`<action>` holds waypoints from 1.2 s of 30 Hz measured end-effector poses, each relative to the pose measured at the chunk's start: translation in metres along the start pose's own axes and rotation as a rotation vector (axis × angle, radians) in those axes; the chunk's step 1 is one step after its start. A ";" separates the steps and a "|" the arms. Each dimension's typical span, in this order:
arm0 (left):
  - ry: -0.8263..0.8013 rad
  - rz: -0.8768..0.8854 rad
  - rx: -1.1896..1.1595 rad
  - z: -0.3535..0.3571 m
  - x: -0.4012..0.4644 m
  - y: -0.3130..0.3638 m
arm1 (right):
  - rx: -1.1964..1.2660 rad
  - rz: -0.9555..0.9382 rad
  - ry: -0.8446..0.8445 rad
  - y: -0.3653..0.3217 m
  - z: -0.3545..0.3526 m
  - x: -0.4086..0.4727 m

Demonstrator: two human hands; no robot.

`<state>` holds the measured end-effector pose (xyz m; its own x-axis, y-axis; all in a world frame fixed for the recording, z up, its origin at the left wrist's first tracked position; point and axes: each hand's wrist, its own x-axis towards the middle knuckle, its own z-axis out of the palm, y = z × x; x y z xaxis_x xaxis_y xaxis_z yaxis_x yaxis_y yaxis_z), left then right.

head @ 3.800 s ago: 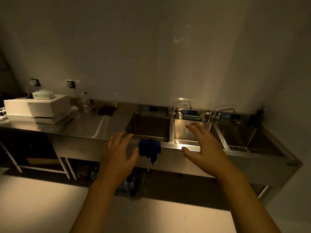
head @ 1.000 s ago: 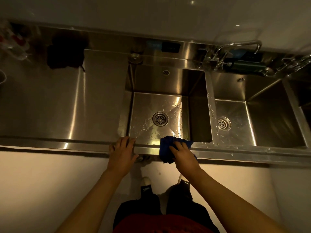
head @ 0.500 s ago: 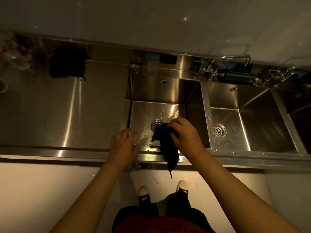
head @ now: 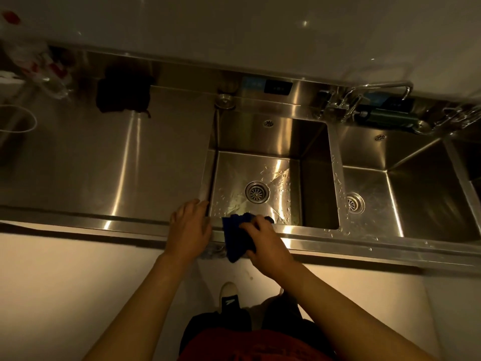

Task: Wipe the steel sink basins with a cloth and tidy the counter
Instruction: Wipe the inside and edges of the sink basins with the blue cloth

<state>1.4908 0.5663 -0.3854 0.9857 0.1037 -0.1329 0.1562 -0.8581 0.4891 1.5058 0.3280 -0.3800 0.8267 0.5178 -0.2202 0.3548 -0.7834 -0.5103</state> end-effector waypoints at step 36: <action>-0.219 0.142 0.069 0.066 -0.001 0.116 | -0.385 0.111 -0.027 0.187 -0.018 -0.084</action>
<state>1.5037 0.4337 -0.3858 0.9591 -0.1246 -0.2543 0.0057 -0.8893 0.4573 1.5104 0.1318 -0.4422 0.8593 0.4272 -0.2811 0.4056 -0.9042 -0.1340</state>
